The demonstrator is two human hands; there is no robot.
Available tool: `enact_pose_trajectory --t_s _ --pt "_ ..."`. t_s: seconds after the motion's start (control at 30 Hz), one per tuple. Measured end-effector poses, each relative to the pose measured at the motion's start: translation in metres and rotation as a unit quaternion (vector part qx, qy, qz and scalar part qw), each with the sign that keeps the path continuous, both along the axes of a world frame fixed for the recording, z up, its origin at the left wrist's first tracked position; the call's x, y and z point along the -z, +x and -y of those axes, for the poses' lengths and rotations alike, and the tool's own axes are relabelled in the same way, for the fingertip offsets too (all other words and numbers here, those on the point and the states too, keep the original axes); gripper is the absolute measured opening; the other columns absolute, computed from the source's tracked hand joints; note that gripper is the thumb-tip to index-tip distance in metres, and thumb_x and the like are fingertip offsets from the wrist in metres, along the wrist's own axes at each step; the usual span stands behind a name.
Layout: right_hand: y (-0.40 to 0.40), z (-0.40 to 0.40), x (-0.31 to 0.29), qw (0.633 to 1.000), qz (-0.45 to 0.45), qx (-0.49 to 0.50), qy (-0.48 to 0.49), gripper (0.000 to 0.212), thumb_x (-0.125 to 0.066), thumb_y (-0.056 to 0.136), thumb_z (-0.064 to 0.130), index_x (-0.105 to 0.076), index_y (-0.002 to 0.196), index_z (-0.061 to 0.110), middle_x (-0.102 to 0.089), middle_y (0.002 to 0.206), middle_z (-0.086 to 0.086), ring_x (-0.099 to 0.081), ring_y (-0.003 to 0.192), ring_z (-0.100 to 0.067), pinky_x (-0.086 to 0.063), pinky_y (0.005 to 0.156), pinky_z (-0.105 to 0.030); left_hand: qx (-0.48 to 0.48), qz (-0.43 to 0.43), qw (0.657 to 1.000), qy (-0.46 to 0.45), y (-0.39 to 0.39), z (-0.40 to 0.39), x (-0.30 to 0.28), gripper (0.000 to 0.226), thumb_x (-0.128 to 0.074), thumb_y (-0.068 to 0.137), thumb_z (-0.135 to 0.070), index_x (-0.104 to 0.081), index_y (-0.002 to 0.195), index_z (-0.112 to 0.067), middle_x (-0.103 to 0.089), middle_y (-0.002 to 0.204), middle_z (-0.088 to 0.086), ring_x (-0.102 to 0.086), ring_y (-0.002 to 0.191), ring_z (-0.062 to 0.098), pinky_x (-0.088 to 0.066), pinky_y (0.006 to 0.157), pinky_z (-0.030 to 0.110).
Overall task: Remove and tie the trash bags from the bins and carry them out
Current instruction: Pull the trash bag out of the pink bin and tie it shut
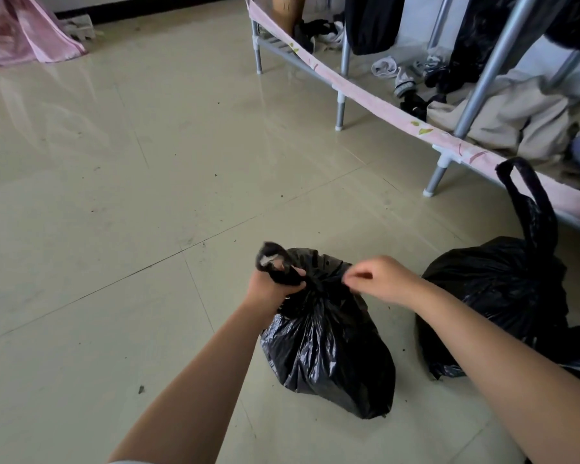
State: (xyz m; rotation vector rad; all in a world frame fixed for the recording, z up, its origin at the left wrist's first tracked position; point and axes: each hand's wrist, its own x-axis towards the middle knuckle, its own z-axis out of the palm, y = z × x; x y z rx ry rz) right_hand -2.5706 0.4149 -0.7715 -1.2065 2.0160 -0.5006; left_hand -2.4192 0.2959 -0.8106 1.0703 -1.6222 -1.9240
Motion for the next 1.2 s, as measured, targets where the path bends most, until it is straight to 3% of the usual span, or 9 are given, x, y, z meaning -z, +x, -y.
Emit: enact_pose_trajectory --t_s 0.1,0.2,0.4,0.53,0.63,0.77,0.9,1.1,1.2 --pt "0.002 0.01 0.0 0.995 -0.078 -0.006 -0.062 0.035 -0.052 0.09 0.016 -0.055 0.125 0.014 -0.06 0.122 -0.005 -0.055 0.108 -0.017 -0.037 0.088 -0.019 0.024 -0.014 0.999 -0.046 0.003 -0.002 0.001 0.054 -0.053 0.071 0.03 -0.057 0.045 -0.017 -0.066 0.049 -0.009 -0.061 0.051 -0.006 -0.051 0.068 0.019" --pt "0.011 0.025 0.006 0.994 -0.066 -0.079 -0.027 0.041 -0.046 0.092 0.013 -0.046 0.133 0.017 -0.05 0.138 -0.005 -0.048 0.123 -0.02 -0.033 0.097 -0.021 0.045 -0.042 0.997 -0.049 0.004 -0.005 0.001 0.05 -0.04 0.077 0.032 -0.055 0.058 -0.011 -0.068 0.05 -0.01 -0.063 0.05 -0.003 -0.054 0.058 0.013" --pt "0.011 0.036 0.009 0.987 -0.112 -0.118 -0.008 0.027 -0.05 0.089 0.011 -0.066 0.111 0.01 -0.066 0.114 -0.012 -0.057 0.108 -0.025 -0.032 0.074 -0.02 0.03 -0.051 0.998 -0.018 0.009 -0.007 -0.012 0.028 -0.052 0.079 0.019 -0.06 0.07 -0.007 -0.07 0.058 -0.008 -0.065 0.058 -0.001 -0.052 0.066 0.014" --pt "0.01 0.03 0.014 0.966 -0.206 -0.147 -0.045 0.026 -0.047 0.091 0.013 -0.067 0.104 0.004 -0.061 0.104 -0.019 -0.053 0.104 -0.03 -0.035 0.084 -0.03 0.06 -0.155 0.983 0.077 0.012 0.002 -0.028 0.051 -0.031 0.097 -0.011 -0.061 0.056 -0.013 -0.063 0.051 -0.005 -0.061 0.053 0.007 -0.054 0.065 0.017" --pt "0.011 0.021 0.02 0.945 -0.259 -0.165 -0.114 0.027 -0.045 0.092 0.017 -0.066 0.104 0.004 -0.059 0.102 -0.015 -0.046 0.105 -0.027 -0.038 0.089 -0.034 -0.023 -0.19 0.97 0.149 0.007 0.011 -0.033 0.051 -0.027 0.1 -0.024 -0.036 0.05 -0.016 -0.034 0.035 -0.009 -0.035 0.034 0.007 -0.045 0.047 0.02" --pt "0.014 0.007 0.031 0.929 -0.291 -0.201 -0.11 0.027 -0.043 0.093 0.02 -0.065 0.098 0.006 -0.06 0.097 -0.009 -0.044 0.1 -0.023 -0.042 0.084 -0.036 -0.136 -0.061 0.973 0.176 0.012 0.016 -0.012 0.046 -0.03 0.099 -0.027 -0.022 0.055 -0.017 -0.021 0.027 -0.005 -0.019 0.024 0.005 -0.021 0.031 0.012" --pt "0.014 -0.013 0.051 0.939 -0.274 -0.192 -0.086 0.028 -0.042 0.094 0.021 -0.065 0.098 0.005 -0.062 0.098 -0.009 -0.045 0.1 -0.026 -0.04 0.084 -0.035 -0.197 0.084 0.964 0.156 0.021 0.017 0.006 0.039 -0.033 0.097 -0.024 -0.027 0.06 -0.015 -0.025 0.042 -0.002 -0.022 0.031 0.01 -0.022 0.034 0.017" --pt "0.011 -0.012 0.059 0.937 -0.283 -0.2 -0.042 0.031 -0.04 0.095 0.028 -0.065 0.102 0.01 -0.062 0.102 -0.005 -0.045 0.101 -0.024 -0.041 0.09 -0.034 -0.127 0.19 0.973 0.025 0.021 0.018 0.008 0.04 -0.034 0.096 -0.028 -0.034 0.058 -0.015 -0.03 0.053 0.001 -0.029 0.044 0.016 -0.029 0.046 0.024" --pt "0.014 -0.011 0.06 0.948 -0.258 -0.186 0.004 0.031 -0.041 0.095 0.028 -0.063 0.104 0.009 -0.061 0.104 -0.009 -0.048 0.103 -0.025 -0.042 0.089 -0.034 -0.059 0.174 0.983 0.003 0.024 0.015 0.004 0.038 -0.036 0.096 -0.031 -0.037 0.06 -0.018 -0.032 0.054 0.0 -0.03 0.047 0.014 -0.028 0.046 0.024"
